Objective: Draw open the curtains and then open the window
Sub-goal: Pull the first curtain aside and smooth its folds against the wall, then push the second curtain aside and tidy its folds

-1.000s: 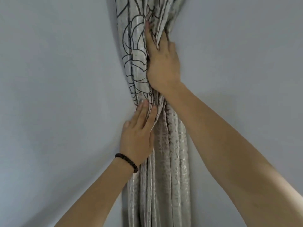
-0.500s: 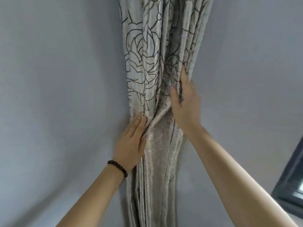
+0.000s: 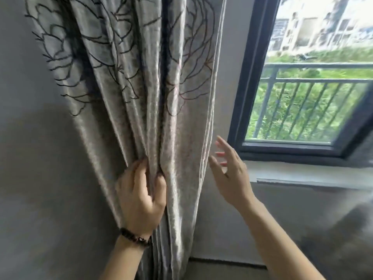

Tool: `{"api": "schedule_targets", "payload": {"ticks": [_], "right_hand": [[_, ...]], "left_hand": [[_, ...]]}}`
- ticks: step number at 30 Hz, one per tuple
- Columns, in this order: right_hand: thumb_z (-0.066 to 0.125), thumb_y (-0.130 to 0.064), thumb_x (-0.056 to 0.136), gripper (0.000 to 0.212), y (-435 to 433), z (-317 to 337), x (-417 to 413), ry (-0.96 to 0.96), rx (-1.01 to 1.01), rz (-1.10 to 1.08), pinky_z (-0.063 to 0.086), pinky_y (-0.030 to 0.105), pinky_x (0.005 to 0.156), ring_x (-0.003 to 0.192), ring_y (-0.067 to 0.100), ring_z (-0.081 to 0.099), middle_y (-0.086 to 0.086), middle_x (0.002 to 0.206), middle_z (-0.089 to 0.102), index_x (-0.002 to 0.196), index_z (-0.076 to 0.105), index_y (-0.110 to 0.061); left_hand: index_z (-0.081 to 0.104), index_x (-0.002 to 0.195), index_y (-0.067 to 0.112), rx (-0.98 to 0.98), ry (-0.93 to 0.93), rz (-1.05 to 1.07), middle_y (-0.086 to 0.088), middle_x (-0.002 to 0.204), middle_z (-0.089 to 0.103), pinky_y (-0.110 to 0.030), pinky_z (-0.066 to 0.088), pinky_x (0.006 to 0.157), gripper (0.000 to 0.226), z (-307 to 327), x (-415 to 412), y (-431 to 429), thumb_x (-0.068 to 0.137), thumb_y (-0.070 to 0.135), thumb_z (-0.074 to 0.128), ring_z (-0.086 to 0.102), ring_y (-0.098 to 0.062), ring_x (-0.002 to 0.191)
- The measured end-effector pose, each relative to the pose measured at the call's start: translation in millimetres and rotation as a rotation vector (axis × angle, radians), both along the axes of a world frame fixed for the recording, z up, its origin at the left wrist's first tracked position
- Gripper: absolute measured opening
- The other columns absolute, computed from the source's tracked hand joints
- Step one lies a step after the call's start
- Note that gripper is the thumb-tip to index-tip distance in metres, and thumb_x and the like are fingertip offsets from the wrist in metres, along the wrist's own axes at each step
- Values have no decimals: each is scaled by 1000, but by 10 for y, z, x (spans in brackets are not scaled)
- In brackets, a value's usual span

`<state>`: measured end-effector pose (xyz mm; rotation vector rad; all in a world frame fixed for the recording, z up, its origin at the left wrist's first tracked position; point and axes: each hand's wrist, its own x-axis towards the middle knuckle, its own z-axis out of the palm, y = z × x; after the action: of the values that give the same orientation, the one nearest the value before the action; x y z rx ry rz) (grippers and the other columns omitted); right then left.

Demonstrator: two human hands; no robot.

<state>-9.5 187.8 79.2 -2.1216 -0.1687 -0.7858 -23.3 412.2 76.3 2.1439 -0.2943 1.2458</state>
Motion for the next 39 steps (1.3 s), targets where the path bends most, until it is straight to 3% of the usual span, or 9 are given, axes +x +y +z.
{"api": "schedule_targets", "payload": {"ticks": [6, 12, 18, 23, 27, 30, 34, 37, 39], "right_hand": [[59, -28, 101, 54, -803, -330, -787, 146, -37, -253, 55, 48, 96, 123, 14, 59, -4, 144, 55, 151, 38, -32], [54, -35, 98, 59, -2054, -254, -1373, 143, -97, -566, 38, 45, 114, 142, 22, 39, 5, 156, 40, 154, 36, -25], [65, -47, 90, 87, -3666, -88, -1640, 59, -232, -926, 14, 63, 119, 155, 42, 3, 22, 168, 1, 160, 19, -28], [78, -61, 74, 122, -4894, 46, -1771, 195, -244, -1033, 15, 66, 118, 153, 47, -3, 26, 166, -14, 161, -1, -28], [79, -43, 84, 122, -5504, -39, -1843, 224, -141, -907, 42, 62, 110, 153, 47, 8, 16, 164, -31, 156, -20, -39], [69, -31, 93, 108, -5916, -171, -1969, 190, -139, -873, 57, 55, 92, 147, 47, 30, 14, 166, -27, 156, -18, -40], [61, -47, 96, 97, -6512, -291, -2133, 204, -112, -911, 55, 53, 95, 145, 46, 33, 17, 167, -19, 159, -14, -35], [58, -53, 96, 101, -6903, -312, -2149, 200, -29, -943, 48, 53, 107, 151, 44, 21, 16, 167, -21, 157, -20, -34], [59, -58, 94, 105, -7161, -295, -2088, 196, 4, -940, 34, 53, 119, 155, 38, 4, 13, 166, -26, 155, -23, -35]], "left_hand": [[58, 115, -5, 12, 150, -159, -28, 123, 57, -37, 35, 102, 48, -158, 63, -873, 84, 31, 66, 51, -39, 112], [50, 91, 7, 161, 198, -97, -22, 94, 56, -52, 42, 84, 42, 239, 126, -2120, 82, 46, 63, 55, -40, 91], [45, 119, 3, 24, -241, -550, -20, 118, 47, -50, 45, 94, 50, 748, -154, -3719, 82, 25, 71, 50, -36, 109], [26, 148, 9, 113, 47, -918, -18, 140, 40, -44, 48, 94, 69, 1076, -339, -5329, 94, 35, 59, 52, -28, 119], [6, 155, 24, 252, 115, -1045, -9, 162, 14, -58, 27, 116, 82, 1147, -472, -6392, 93, 56, 50, 19, -28, 149], [3, 154, 37, 402, 91, -997, -11, 164, -12, -59, 13, 118, 88, 1205, -518, -7046, 88, 64, 55, -4, -32, 151], [2, 155, 35, 387, 64, -1050, -11, 163, -19, -51, 17, 116, 94, 1259, -440, -7889, 86, 63, 59, -11, -22, 150], [0, 155, 31, 363, 64, -1104, -12, 162, -21, -34, 12, 113, 96, 1287, -374, -8491, 87, 60, 61, -28, 2, 136], [1, 155, 30, 372, 8, -1134, -15, 162, -20, -37, 15, 116, 95, 1317, -354, -8861, 87, 63, 58, -28, -1, 138]]}}
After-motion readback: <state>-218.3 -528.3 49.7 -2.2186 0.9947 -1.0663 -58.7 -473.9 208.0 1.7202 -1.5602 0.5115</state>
